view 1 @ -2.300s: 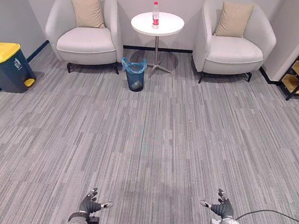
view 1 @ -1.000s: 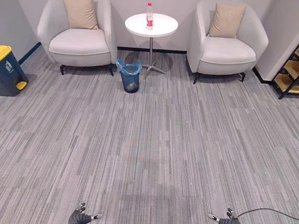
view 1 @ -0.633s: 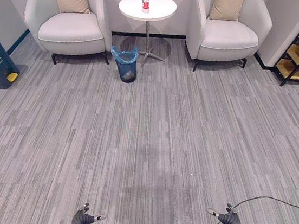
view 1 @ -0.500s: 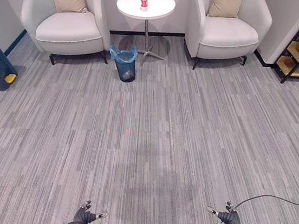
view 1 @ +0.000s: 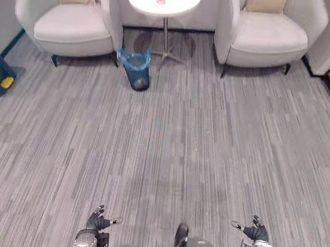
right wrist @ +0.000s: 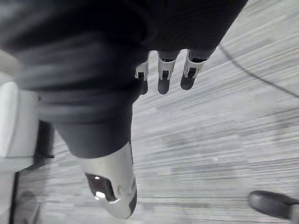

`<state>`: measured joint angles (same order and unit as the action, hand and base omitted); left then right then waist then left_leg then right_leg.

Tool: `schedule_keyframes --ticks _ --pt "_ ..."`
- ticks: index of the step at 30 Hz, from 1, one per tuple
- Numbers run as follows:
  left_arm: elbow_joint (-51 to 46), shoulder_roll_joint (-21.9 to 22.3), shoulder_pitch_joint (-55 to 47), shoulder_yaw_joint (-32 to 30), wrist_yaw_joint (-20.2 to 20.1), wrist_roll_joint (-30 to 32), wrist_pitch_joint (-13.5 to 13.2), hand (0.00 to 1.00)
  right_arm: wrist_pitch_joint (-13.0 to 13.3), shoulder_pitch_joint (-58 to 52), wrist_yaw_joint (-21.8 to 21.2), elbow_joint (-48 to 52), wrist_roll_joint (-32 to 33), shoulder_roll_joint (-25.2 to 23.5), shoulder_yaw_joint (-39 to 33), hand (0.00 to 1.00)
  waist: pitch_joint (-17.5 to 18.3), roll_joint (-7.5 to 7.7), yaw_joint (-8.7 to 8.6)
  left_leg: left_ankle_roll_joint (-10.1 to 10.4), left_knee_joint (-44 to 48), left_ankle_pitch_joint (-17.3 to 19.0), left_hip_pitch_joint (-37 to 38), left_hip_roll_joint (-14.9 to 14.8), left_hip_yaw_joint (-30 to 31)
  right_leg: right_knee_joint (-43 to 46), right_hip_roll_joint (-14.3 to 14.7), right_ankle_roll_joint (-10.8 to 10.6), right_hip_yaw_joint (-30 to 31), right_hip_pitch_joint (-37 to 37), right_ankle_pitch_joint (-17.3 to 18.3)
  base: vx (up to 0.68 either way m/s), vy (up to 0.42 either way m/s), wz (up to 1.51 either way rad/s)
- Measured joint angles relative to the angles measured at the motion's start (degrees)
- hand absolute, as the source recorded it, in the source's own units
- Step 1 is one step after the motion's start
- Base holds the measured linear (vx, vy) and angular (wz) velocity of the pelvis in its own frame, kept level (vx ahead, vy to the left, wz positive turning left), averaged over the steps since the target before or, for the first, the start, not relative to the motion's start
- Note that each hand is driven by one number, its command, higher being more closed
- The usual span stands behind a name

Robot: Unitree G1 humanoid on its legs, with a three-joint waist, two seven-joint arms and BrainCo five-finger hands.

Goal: Gather rubbish on tea table into small bin, then transfer packed bag to large trash can.

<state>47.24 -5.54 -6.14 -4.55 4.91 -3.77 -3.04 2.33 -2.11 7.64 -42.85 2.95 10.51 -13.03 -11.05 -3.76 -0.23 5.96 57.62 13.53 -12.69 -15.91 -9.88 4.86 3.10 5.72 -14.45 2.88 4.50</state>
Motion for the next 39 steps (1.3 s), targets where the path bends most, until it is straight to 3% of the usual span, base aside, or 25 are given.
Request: schedule_keyframes --ticks 3,5,6,8,9,10,12,13,15,16,17,20,23,24,26,27,28,29,31,33,34,35,36,37,39 --pt "-0.12 0.5 0.64 -0.03 0.02 0.02 -0.02 0.0 -0.39 0.19 0.05 -0.15 1.02 -0.74 -0.68 0.0 -0.19 0.21 1.35 -0.97 -9.15 0.94 -3.88 1.34 -1.79 -2.27 -0.83 -0.1 1.12 2.83 0.05 0.33 0.036 -0.22" --pt "-0.11 1.19 0.93 0.07 0.02 0.01 0.01 0.0 -0.38 0.34 0.22 -0.16 1.03 -1.57 -2.12 0.0 -0.73 1.21 1.38 -0.88 -28.07 0.12 -4.81 6.48 -1.25 -3.51 -3.39 -2.0 1.62 5.22 1.31 0.27 0.129 -0.08" --pt "-0.12 1.44 0.99 0.1 0.03 0.02 0.0 0.0 -0.38 0.26 0.32 -0.2 1.03 -1.56 -2.6 0.0 -0.69 1.13 1.39 -0.74 -32.61 -0.85 -4.87 7.44 -0.99 -3.85 -3.82 -2.49 1.69 5.69 1.65 0.29 0.18 -0.08" --pt "0.09 1.76 0.24 0.18 0.06 0.01 0.0 0.0 -0.39 -0.29 1.2 -1.28 1.03 -0.91 -2.8 0.0 0.06 -0.23 1.88 -0.85 -48.37 -6.23 -4.13 9.35 1.33 -4.03 -3.88 -4.85 2.68 7.11 3.91 0.33 0.237 -0.17" --pt "0.2 1.73 -0.04 0.17 0.09 0.01 0.03 0.0 -0.43 -0.58 1.24 -1.63 1.04 -0.8 -2.77 0.0 0.25 -0.61 2.3 -0.97 -49.78 -7.16 -4.0 9.3 2.12 -3.83 -3.61 -5.45 3.2 7.45 4.8 0.36 0.278 -0.36" --pt "0.56 1.28 -0.49 0.15 0.12 0.0 0.07 0.0 -0.55 -0.85 1.21 -2.81 0.98 -1.18 -2.42 0.0 0.4 -0.06 3.17 -2.02 -48.74 -12.39 -3.2 10.13 2.75 -3.14 -4.48 -6.54 4.63 8.7 6.76 0.37 0.265 -0.38" --pt "0.51 0.72 -1.51 0.06 0.09 -0.14 -0.02 0.0 -0.6 -1.27 1.15 -3.58 0.93 -1.68 -1.57 0.0 1.34 2.22 4.18 -3.51 -44.13 -12.97 -4.0 12.88 2.66 -0.12 -7.83 -7.82 5.53 8.66 10.86 0.4 0.236 -0.29" --pt "0.66 -0.14 -1.32 0.08 0.13 -0.03 -0.03 0.0 -0.61 -1.92 1.05 -4.29 0.78 -1.77 -1.57 0.0 2.15 3.87 4.54 -5.37 -41.84 -11.6 -4.26 14.69 1.45 5.4 -10.31 -9.09 6.72 7.0 13.42 0.45 0.209 -0.22" --pt "1.93 -0.58 -1.08 0.69 0.18 0.06 0.07 0.0 -0.65 -1.27 1.02 -5.37 0.29 -1.54 -1.59 0.0 2.41 3.91 3.98 -7.12 -42.56 -9.61 -1.94 16.46 0.14 20.81 -12.9 -11.49 10.2 0.34 12.83 0.46 0.232 -0.23" --pt "1.99 -0.85 -1.26 1.71 0.25 0.04 0.13 0.0 -0.67 -1.22 0.9 -5.52 -0.38 -1.92 -1.49 0.0 2.28 4.01 3.94 -7.88 -44.91 -9.08 1.65 17.69 -0.42 33.16 -14.61 -15.71 11.92 -4.61 10.21 0.44 0.23 -0.14" --pt "2.0 -1.25 -1.26 2.62 0.32 0.04 0.24 0.0 -0.82 -1.32 0.82 -6.04 -0.92 -2.12 -1.48 0.0 2.21 3.96 3.5 -8.58 -46.09 -8.09 5.17 18.5 -0.29 42.73 -15.26 -15.86 12.22 -8.06 10.37 0.45 0.203 -0.11" --pt "1.99 -1.66 -1.47 2.89 0.43 0.02 0.23 0.0 -1.07 -1.18 0.77 -6.04 -1.32 -2.09 0.66 0.0 2.07 3.65 2.11 -9.33 -48.68 -6.87 12.59 18.78 -0.17 48.44 -14.99 -11.74 9.56 -13.5 13.1 0.51 0.114 0.09" --pt "2.08 -1.28 -0.25 2.62 0.41 -0.04 0.21 0.0 -1.02 0.57 0.36 -6.07 -1.32 -2.0 1.04 0.0 1.41 2.57 0.92 -9.32 -49.88 -6.87 15.81 17.28 0.07 39.33 -12.62 -10.35 6.6 -19.46 13.64 0.38 -0.038 0.07" --pt "2.15 -0.97 0.56 2.56 0.42 -0.06 0.19 0.0 -0.95 0.69 -0.08 -6.07 -1.31 -1.83 1.04 0.0 1.0 1.9 0.89 -8.89 -49.94 -6.62 16.97 16.04 0.58 31.63 -10.71 -10.15 6.49 -20.92 12.83 0.37 -0.133 0.2" --pt "2.73 -0.98 1.41 2.33 0.45 -0.06 -0.03 0.0 -0.98 0.55 -0.16 -6.21 -1.3 -1.87 1.05 0.0 0.79 1.75 0.7 -7.56 -50.46 -5.81 18.72 14.75 2.16 17.2 -8.85 -10.03 7.57 -21.13 7.12 0.39 -0.172 0.41" --pt "3.15 -1.42 1.38 2.18 0.52 -0.03 -0.06 0.0 -1.1 0.19 -0.13 -6.47 -1.3 -1.88 1.03 0.0 0.98 2.97 0.16 -5.86 -51.43 -4.83 20.05 15.1 3.0 8.25 -8.84 -10.25 8.98 -20.3 -0.28 0.43 -0.233 0.63" --pt "3.94 -1.6 1.38 2.07 0.55 0.04 -0.06 0.0 -1.12 0.06 -0.11 -6.79 -1.3 -1.68 0.89 0.0 0.84 3.51 -0.76 -4.33 -51.85 -3.42 21.24 14.96 4.86 7.79 -9.01 -9.85 9.26 -19.28 -7.58 0.46 -0.268 0.64" --pt "5.21 -0.98 1.63 1.89 0.54 0.05 0.04 0.0 -1.21 0.25 -0.09 -7.71 -1.3 -0.94 0.4 0.0 0.81 2.49 -1.1 -3.46 -51.7 -2.17 22.08 13.48 6.03 10.09 -7.69 -7.63 8.89 -19.61 -7.04 0.46 -0.284 0.35" --pt "5.24 -0.37 1.07 1.47 0.57 0.07 0.08 0.0 -1.19 0.56 -0.06 -7.44 -1.3 -1.19 -0.15 0.0 1.08 1.68 -0.64 -2.69 -46.58 -1.89 20.78 11.22 6.64 13.29 -6.06 -5.74 7.41 -19.5 -2.77 0.45 -0.306 0.2" --pt "4.67 1.26 1.12 -0.26 0.44 0.08 0.11 0.0 -1.21 -0.42 -0.06 -6.77 -1.24 -1.68 0.09 0.0 0.69 1.01 -0.77 -1.52 -30.08 -2.15 15.32 8.53 7.57 12.44 -4.97 -4.61 4.85 -14.68 -0.35 0.39 -0.283 0.5" --pt "3.1 2.33 0.52 -0.78 0.39 0.07 0.13 0.0 -1.14 -2.38 -0.05 -4.54 -1.13 -2.2 0.7 0.0 0.28 0.32 -0.5 0.54 -15.86 -5.2 10.26 5.61 7.57 10.98 -3.51 -3.36 3.63 -10.12 0.84 0.38 -0.227 0.26" --pt "1.38 2.91 -0.72 -0.73 0.21 0.06 0.07 0.0 -1.06 -3.36 -0.04 -2.72 -0.71 -2.45 1.9 0.0 0.1 0.25 0.46 0.4 -4.87 -4.8 6.3 2.8 6.28 10.03 -1.98 -2.15 3.53 -6.46 2.32 0.37 -0.196 0.03" --pt "1.22 2.94 -1.08 -0.65 0.15 0.07 0.09 0.0 -0.9 -3.41 -0.03 -2.21 -0.68 -2.6 2.4 0.0 0.14 0.15 1.06 0.28 -1.56 -4.7 4.98 1.89 5.28 9.49 -1.58 -1.59 3.7 -4.85 2.89 0.33 -0.134 -0.2" --pt "0.86 2.91 -1.58 -0.62 0.14 0.03 0.21 0.0 -0.75 -3.41 -0.03 -1.28 -0.55 -3.23 2.37 0.0 0.24 0.38 1.21 -0.28 1.31 -4.33 1.84 1.42 3.72 7.76 -1.49 -1.22 3.93 -2.07 3.65 0.38 -0.109 -0.12" --pt "-0.06 2.92 -1.64 -0.62 0.16 0.02 0.22 0.0 -0.5 -3.22 -0.03 -0.66 -0.11 -3.41 2.12 0.0 0.26 0.39 1.58 -1.95 -1.4 -3.27 -2.55 1.56 1.04 4.8 -1.78 -1.64 4.35 0.95 3.81 0.39 -0.055 -0.07"
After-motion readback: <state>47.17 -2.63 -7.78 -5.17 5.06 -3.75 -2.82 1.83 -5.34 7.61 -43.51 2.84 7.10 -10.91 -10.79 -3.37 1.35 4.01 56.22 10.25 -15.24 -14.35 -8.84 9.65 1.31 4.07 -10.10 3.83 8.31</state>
